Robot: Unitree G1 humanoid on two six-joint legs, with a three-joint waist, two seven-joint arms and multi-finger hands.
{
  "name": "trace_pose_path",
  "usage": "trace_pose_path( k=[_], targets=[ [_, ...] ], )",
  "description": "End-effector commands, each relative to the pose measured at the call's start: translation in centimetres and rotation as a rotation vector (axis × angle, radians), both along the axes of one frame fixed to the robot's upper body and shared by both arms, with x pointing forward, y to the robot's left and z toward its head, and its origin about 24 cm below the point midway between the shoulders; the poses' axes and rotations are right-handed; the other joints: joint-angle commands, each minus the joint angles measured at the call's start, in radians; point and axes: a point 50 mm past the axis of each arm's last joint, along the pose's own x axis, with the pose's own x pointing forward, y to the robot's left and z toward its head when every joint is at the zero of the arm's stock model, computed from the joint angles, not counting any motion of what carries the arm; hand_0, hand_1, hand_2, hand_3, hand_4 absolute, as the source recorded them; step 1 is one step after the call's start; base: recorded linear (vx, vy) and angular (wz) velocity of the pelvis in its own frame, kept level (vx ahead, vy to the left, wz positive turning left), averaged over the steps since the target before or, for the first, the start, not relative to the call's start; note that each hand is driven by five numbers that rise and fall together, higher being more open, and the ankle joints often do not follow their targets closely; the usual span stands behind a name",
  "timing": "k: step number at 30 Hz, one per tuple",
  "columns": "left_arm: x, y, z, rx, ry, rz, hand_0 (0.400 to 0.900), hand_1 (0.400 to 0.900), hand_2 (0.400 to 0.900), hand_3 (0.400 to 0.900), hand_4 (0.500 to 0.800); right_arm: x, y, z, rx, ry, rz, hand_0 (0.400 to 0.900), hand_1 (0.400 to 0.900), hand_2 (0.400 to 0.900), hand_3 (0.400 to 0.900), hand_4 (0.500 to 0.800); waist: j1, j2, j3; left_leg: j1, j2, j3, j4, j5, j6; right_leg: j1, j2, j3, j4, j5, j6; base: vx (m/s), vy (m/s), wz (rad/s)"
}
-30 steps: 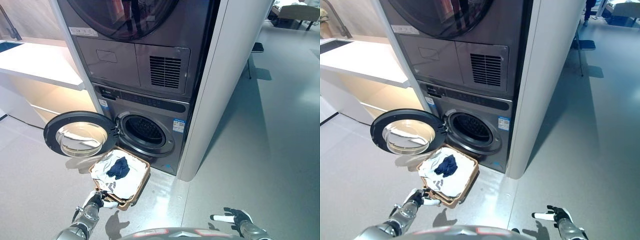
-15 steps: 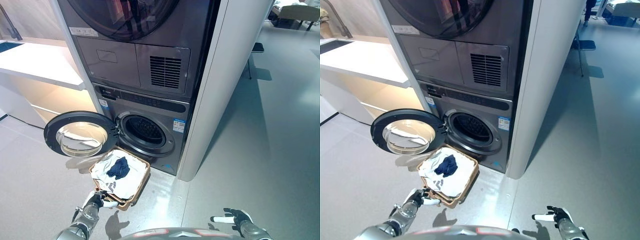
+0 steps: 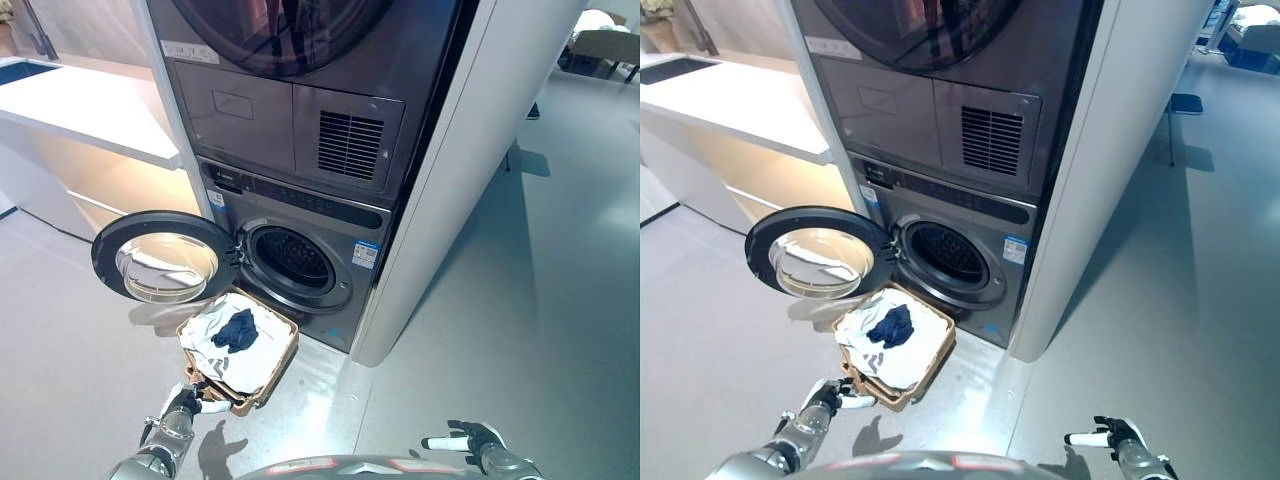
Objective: Put the clothes in the basket into the washing machine.
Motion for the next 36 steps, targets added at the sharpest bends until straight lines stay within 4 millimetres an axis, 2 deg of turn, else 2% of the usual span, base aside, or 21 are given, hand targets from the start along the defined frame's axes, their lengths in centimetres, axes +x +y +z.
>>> trace_pose_path(
  k=[1, 4, 6, 7, 8, 11, 14, 19, 25, 27, 30, 31, 32, 33, 34, 36],
  targets=[
    [4.9, 1.4, 2.7, 0.048, -0.151, 0.01, 0.9, 0.9, 0.9, 0.9, 0.8, 1.8, -2.3, 1.4, -0.076, -0.045, -0.033, 0.9, 0.9, 0.9, 0.9, 0.8, -0.023, -0.004, 0.023, -0.041, -0.067, 0.06, -0.001, -0.015, 0.062, 0.017, -0.026, -0.04, 0.107, -0.041, 0.051, 0.06, 0.224, -0.05],
    [5.7, 1.1, 3.0, 0.036, -0.173, -0.008, 0.9, 0.9, 0.9, 0.9, 0.8, 1.0, -2.6, 1.3, -0.08, -0.015, -0.045, 0.9, 0.9, 0.9, 0.9, 0.8, -0.02, -0.008, 0.048, -0.067, -0.091, 0.054, 0.092, -0.07, 0.097, -0.012, -0.066, -0.024, 0.22, -0.05, 0.052, 0.01, 0.241, 0.0],
    [6.0, 1.0, 3.3, 0.037, -0.184, -0.027, 0.9, 0.9, 0.9, 0.9, 0.8, 0.9, -2.7, 1.3, -0.08, -0.018, -0.053, 0.9, 0.9, 0.9, 0.9, 0.8, -0.019, -0.005, 0.068, -0.078, -0.111, 0.048, 0.132, -0.094, 0.127, -0.066, -0.092, -0.003, 0.355, -0.022, 0.048, -0.01, 0.205, 0.05],
    [6.0, 1.0, 3.3, 0.037, -0.184, -0.027, 0.9, 0.9, 0.9, 0.9, 0.8, 0.9, -2.7, 1.3, -0.08, -0.018, -0.053, 0.9, 0.9, 0.9, 0.9, 0.8, -0.019, -0.005, 0.068, -0.078, -0.111, 0.048, 0.132, -0.094, 0.127, -0.067, -0.092, -0.003, 0.355, -0.022, 0.048, 0.03, 0.271, 0.33],
    [6.6, 0.8, 3.6, 0.047, -0.195, -0.059, 0.9, 0.9, 0.9, 0.9, 0.8, 0.8, -2.6, 1.2, -0.076, -0.026, -0.066, 0.9, 0.9, 0.9, 0.9, 0.8, -0.033, -0.004, 0.094, -0.065, -0.13, 0.026, 0.14, -0.098, 0.148, -0.112, -0.105, 0.031, 0.483, 0.028, 0.03, 0.04, 0.244, 0.49],
    [6.8, 1.3, 3.9, 0.074, -0.188, -0.084, 0.9, 0.9, 0.9, 0.9, 0.8, 0.2, -2.1, 0.8, -0.056, -0.022, -0.095, 0.9, 0.9, 0.9, 0.9, 0.8, -0.052, -0.001, 0.108, -0.044, -0.137, -0.005, 0.133, -0.103, 0.156, -0.183, -0.08, 0.109, 0.557, 0.046, 0.011, 0.08, 0.191, 0.42],
    [7.5, 1.5, 4.4, 0.086, -0.217, -0.084, 0.9, 0.9, 0.9, 0.9, 0.8, 0.0, -1.8, 0.7, -0.047, -0.018, -0.1, 0.9, 0.9, 0.9, 0.9, 0.8, -0.065, 0.006, 0.122, -0.031, -0.137, -0.033, 0.137, -0.115, 0.155, -0.246, -0.066, 0.163, 0.466, 0.047, 0.013, 0.1, 0.06, 0.34],
    [8.0, 1.6, 4.8, 0.103, -0.233, -0.094, 0.9, 0.9, 0.9, 0.9, 0.8, -0.4, -1.5, 0.5, -0.036, -0.023, -0.113, 0.9, 0.9, 0.9, 0.9, 0.8, -0.095, -0.022, 0.144, 0.013, -0.157, -0.082, 0.142, -0.155, 0.141, -0.286, -0.038, 0.269, 0.146, 0.145, 0.075, 0.18, -0.013, 0.36],
    [7.8, 1.5, 4.5, 0.117, -0.214, -0.118, 0.9, 0.9, 0.9, 0.9, 0.8, -1.9, -0.9, -0.1, -0.018, 0.002, -0.14, 0.9, 0.9, 0.9, 0.9, 0.8, -0.134, -0.059, 0.144, 0.087, -0.165, -0.147, 0.14, -0.198, 0.132, -0.298, 0.026, 0.335, 0.045, 0.187, 0.108, 0.24, -0.057, 0.48],
    [7.7, 1.2, 4.4, 0.116, -0.204, -0.131, 0.9, 0.9, 0.9, 0.9, 0.8, -2.5, -0.9, -0.2, -0.016, 0.017, -0.15, 0.9, 0.9, 0.9, 0.9, 0.8, -0.142, -0.064, 0.14, 0.125, -0.157, -0.174, 0.117, -0.193, 0.125, -0.296, 0.044, 0.316, 0.039, 0.195, 0.108, 0.28, -0.123, 0.49],
    [7.8, 0.7, 4.2, 0.116, -0.19, -0.16, 0.9, 0.9, 0.9, 0.9, 0.8, -2.7, -1.1, -0.1, -0.028, 0.023, -0.138, 0.9, 0.9, 0.9, 0.9, 0.8, -0.146, -0.065, 0.119, 0.183, -0.142, -0.199, 0.095, -0.197, 0.109, -0.294, 0.06, 0.204, 0.076, 0.18, 0.089, 0.33, -0.17, 0.39],
    [7.7, 0.7, 4.2, 0.118, -0.185, -0.164, 0.9, 0.9, 0.9, 0.9, 0.8, -2.8, -1.1, -0.1, -0.034, 0.028, -0.127, 0.9, 0.9, 0.9, 0.9, 0.8, -0.141, -0.058, 0.103, 0.206, -0.128, -0.2, 0.095, -0.193, 0.097, -0.289, 0.074, 0.147, 0.102, 0.141, 0.068, 0.34, -0.208, 0.28],
    [7.7, 0.4, 4.0, 0.111, -0.177, -0.162, 0.9, 0.9, 0.9, 0.9, 0.8, -3.0, -1.4, 0.0, -0.044, 0.031, -0.125, 0.9, 0.9, 0.9, 0.9, 0.8, -0.147, -0.051, 0.09, 0.196, -0.112, -0.2, 0.117, -0.187, 0.089, -0.285, 0.082, 0.141, 0.108, 0.12, 0.047, 0.39, -0.238, 0.5],
    [7.7, -0.1, 3.9, 0.104, -0.175, -0.176, 0.9, 0.9, 0.9, 0.9, 0.8, -3.1, -1.6, 0.1, -0.048, 0.025, -0.131, 0.9, 0.9, 0.9, 0.9, 0.8, -0.167, -0.037, 0.081, 0.19, -0.094, -0.203, 0.135, -0.142, 0.071, -0.283, 0.12, 0.188, 0.112, 0.123, 0.035, 0.35, -0.221, 0.41],
    [8.0, -0.3, 3.9, 0.102, -0.179, -0.175, 0.9, 0.9, 0.9, 0.9, 0.8, -3.2, -1.9, 0.1, -0.058, 0.03, -0.133, 0.9, 0.9, 0.9, 0.9, 0.8, -0.162, -0.029, 0.076, 0.186, -0.08, -0.205, 0.148, -0.121, 0.05, -0.281, 0.131, 0.174, 0.143, 0.098, 0.033, 0.37, -0.228, 0.36],
    [8.3, -1.1, 3.9, 0.094, -0.181, -0.194, 0.9, 0.9, 0.9, 0.9, 0.8, -3.2, -2.0, 0.2, -0.068, 0.045, -0.112, 0.9, 0.9, 0.9, 0.9, 0.8, -0.173, -0.015, 0.064, 0.188, -0.053, -0.218, 0.182, -0.076, 0.03, -0.29, 0.146, 0.137, 0.196, 0.064, 0.018, 0.39, -0.226, 0.26]
  ],
)
